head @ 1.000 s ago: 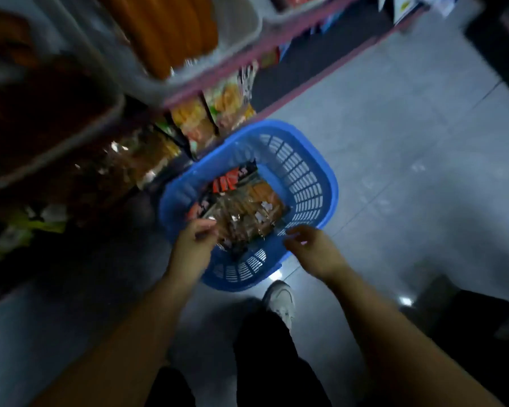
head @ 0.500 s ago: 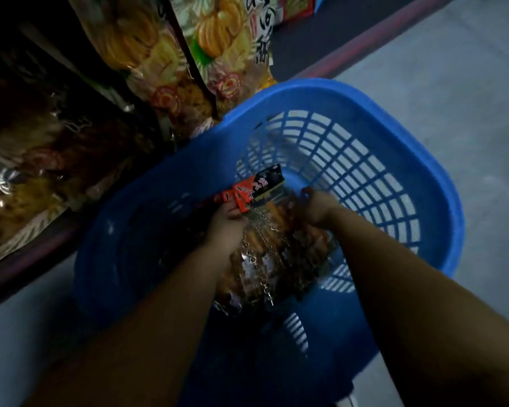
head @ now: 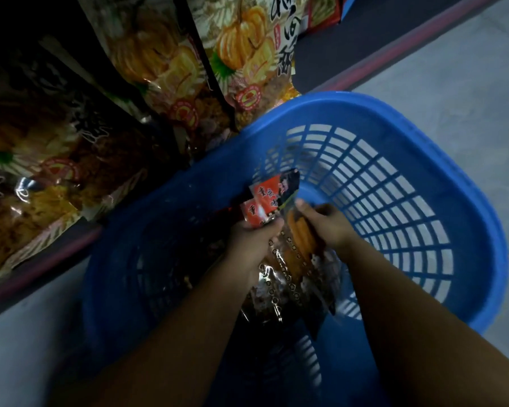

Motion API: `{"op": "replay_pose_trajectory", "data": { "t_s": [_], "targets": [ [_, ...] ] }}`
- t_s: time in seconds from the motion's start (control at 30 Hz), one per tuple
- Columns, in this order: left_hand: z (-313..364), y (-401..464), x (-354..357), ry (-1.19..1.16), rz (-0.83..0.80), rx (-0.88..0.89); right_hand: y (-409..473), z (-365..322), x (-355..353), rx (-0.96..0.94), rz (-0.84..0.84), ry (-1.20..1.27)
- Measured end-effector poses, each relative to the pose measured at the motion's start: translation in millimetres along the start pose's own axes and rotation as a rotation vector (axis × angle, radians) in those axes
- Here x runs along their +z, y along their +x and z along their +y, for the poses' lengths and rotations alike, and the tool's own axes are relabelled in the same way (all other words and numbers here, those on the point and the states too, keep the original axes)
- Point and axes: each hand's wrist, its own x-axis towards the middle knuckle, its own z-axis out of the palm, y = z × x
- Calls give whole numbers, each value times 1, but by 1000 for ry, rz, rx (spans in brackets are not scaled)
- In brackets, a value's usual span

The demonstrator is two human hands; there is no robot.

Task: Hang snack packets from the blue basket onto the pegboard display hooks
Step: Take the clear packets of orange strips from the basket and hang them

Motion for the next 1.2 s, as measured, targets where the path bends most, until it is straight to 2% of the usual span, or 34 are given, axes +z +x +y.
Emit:
{"op": "replay_pose_trajectory", "data": {
  "t_s": [0.13,0.23,0.37,0.43,0.5,0.6,0.77,0.87,1.03,1.1,1.2],
  "targets": [
    [15,-33,-14,-127,-99,103,-34,-40,-7,-131,-164,255],
    [34,-72,-32,-220,-105,193,-76,-72,-20,-204,-144,369],
    [70,-158,-66,-213,-52,377,-163,-116,-35,-249,-129,396],
    [97,-211,-83,-230,46,450,-217,-144,-44,-286,-29,403],
    [127,-269,-103,-255,224,497,-276,-180,-54,-312,51,406],
    [185,-362,-132,-240,310,554,-372,-251,-72,-362,93,404],
    [291,-528,-186,-188,472,686,-532,-375,-86,-507,16,355],
    [340,-607,-220,-166,607,761,-609,-436,-85,-642,-110,301],
    [398,-706,-280,-82,804,1019,-702,-525,-60,-915,-266,240],
    [417,-737,-306,-104,825,1143,-733,-556,-48,-1008,-295,265],
    [446,-778,-341,-147,828,1318,-775,-596,-32,-1053,-268,390]
  ]
}}
